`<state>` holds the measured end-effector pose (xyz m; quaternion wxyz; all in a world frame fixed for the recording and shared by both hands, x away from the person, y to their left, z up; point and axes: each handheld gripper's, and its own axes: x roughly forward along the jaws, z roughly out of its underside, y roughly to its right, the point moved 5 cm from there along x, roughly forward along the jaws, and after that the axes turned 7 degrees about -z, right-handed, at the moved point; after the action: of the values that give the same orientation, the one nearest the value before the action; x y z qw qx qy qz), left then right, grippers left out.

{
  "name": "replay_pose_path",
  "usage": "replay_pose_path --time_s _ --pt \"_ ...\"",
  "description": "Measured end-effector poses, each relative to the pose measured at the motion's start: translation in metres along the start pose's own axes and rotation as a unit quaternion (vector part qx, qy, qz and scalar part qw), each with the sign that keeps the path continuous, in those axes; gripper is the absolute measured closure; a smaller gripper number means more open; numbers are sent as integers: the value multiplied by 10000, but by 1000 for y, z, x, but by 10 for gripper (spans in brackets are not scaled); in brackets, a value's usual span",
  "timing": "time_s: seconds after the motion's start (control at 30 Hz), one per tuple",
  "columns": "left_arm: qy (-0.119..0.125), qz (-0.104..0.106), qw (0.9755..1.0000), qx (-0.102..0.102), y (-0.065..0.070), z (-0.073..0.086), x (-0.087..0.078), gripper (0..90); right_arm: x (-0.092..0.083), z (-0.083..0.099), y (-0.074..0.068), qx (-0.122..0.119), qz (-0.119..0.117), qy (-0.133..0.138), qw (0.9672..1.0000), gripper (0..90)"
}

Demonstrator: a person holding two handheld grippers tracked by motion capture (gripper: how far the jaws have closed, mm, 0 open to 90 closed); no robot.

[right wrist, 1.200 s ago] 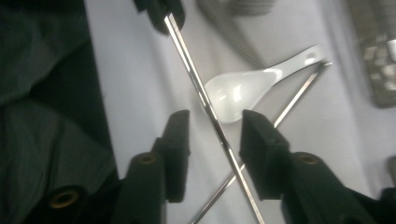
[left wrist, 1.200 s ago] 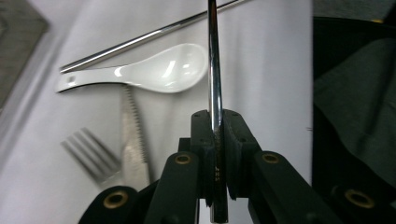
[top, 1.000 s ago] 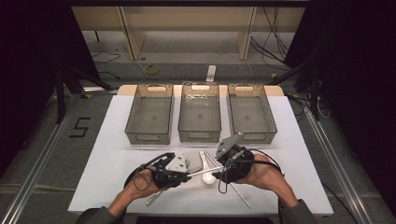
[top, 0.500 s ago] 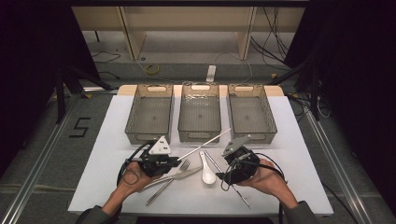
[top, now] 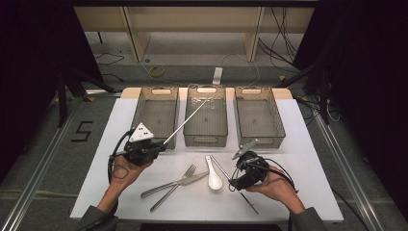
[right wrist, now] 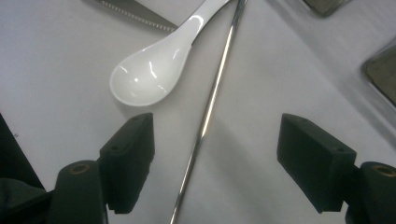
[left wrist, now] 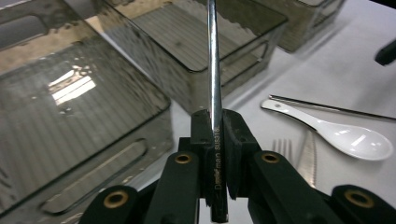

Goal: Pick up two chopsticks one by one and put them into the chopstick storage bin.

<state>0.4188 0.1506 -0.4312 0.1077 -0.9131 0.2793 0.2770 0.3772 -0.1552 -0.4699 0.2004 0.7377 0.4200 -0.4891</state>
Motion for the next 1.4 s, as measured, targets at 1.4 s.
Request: replay_pose_path --time_s 1.4 --pt "-598 -1127 9844 -1214 -104 3 47 834 8 6 0 129 -90 -128 9998 284"
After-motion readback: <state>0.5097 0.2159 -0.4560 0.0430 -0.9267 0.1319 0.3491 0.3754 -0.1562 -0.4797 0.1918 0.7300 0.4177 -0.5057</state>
